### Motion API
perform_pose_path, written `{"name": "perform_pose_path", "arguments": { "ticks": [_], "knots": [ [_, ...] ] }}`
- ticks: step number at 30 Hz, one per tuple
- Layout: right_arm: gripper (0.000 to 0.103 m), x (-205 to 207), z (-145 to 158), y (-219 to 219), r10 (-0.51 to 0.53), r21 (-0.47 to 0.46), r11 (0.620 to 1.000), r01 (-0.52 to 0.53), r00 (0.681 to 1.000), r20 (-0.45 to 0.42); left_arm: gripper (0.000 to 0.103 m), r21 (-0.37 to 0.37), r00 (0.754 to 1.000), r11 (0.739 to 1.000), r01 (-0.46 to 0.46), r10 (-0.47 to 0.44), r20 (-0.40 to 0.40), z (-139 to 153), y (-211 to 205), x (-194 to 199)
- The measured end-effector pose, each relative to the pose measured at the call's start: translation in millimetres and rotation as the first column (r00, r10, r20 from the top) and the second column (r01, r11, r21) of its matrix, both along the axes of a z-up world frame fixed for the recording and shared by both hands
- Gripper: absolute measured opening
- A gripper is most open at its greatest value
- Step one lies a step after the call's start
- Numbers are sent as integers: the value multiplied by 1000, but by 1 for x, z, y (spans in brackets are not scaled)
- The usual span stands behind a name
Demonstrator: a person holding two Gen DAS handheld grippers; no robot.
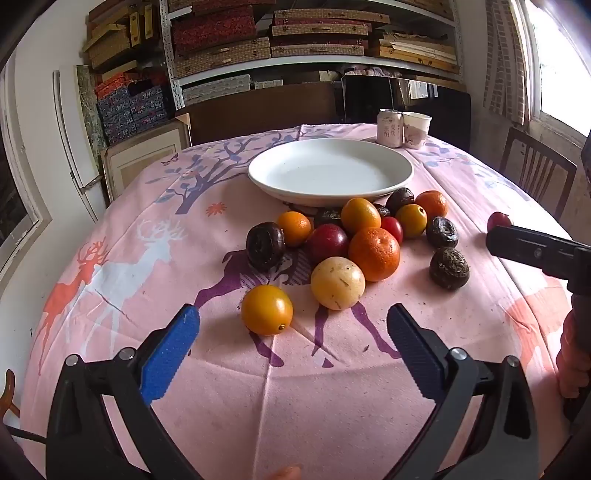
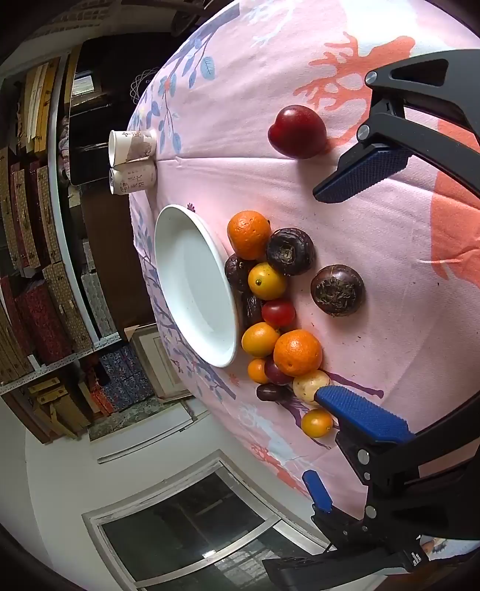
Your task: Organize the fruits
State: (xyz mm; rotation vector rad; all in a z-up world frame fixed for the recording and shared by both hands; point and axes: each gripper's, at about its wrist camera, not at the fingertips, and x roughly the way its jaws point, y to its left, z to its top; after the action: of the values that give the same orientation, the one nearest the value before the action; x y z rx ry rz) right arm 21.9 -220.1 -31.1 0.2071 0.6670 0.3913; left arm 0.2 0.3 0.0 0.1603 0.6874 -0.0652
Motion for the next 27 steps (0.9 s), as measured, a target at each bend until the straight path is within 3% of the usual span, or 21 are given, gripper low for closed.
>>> {"name": "perform_pose_path", "arguments": {
  "ticks": [27],
  "knots": [
    [100, 2, -2, 0, 0, 4, 1000, 0, 1000, -7, 99, -5, 1000, 1000, 6, -6, -17, -4, -3, 0]
  ]
}}
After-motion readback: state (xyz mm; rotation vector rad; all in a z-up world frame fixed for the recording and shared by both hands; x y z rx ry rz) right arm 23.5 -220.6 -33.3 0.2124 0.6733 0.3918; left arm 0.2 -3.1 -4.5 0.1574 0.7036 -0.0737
